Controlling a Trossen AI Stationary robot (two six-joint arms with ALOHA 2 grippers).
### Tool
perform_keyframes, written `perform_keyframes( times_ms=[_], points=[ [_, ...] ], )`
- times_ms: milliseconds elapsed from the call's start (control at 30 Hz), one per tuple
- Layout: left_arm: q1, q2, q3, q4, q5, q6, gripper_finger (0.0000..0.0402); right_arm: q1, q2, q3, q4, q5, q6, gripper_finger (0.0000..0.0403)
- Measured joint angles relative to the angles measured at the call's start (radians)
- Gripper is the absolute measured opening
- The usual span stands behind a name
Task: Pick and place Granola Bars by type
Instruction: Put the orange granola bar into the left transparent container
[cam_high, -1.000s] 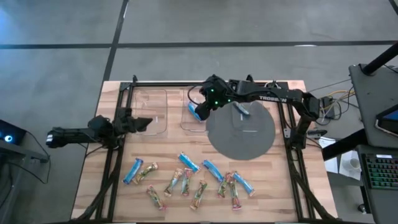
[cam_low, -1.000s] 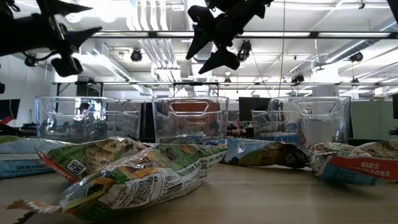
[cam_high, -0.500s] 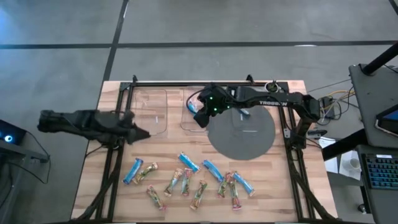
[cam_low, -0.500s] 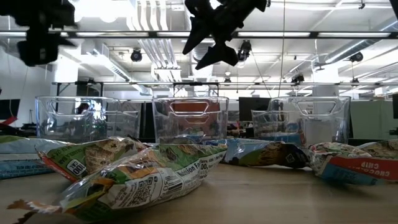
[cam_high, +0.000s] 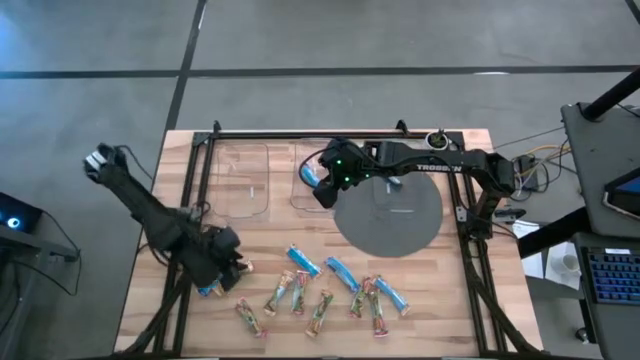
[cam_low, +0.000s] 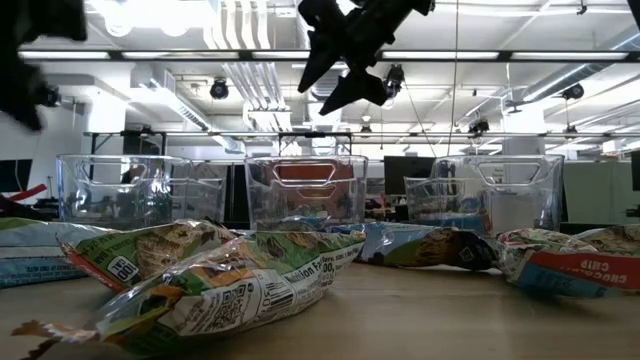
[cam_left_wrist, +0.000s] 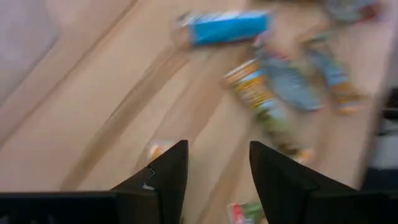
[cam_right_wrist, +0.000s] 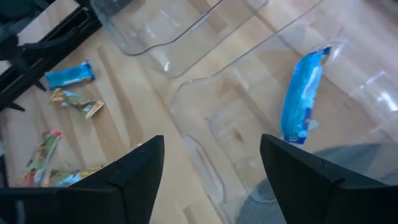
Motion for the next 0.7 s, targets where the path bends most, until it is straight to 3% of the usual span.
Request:
perform_keyframes(
  times_ms=[167,267,467,700],
  points=[
    [-0.044,0.149,-0.008,-0.013,0.099,-0.218,0.0155,-0.003,0.0,0.0,0.002,0.011,-0.002,0.0254],
    [-0.045,0.241,-0.01,0.029,0.171,-0.211,0.0155,-0.003,0.0,0.0,0.004,0.014,-0.003,0.0256],
    [-0.044,0.373,0.013,0.045,0.2,-0.182,0.0155,-0.003,0.001,0.0,0.004,0.014,0.005,0.0253],
    [-0.041,0.407,0.086,-0.062,0.223,-0.179,0.0155,-0.003,0.001,-0.001,0.003,0.014,0.012,0.0251]
  ],
)
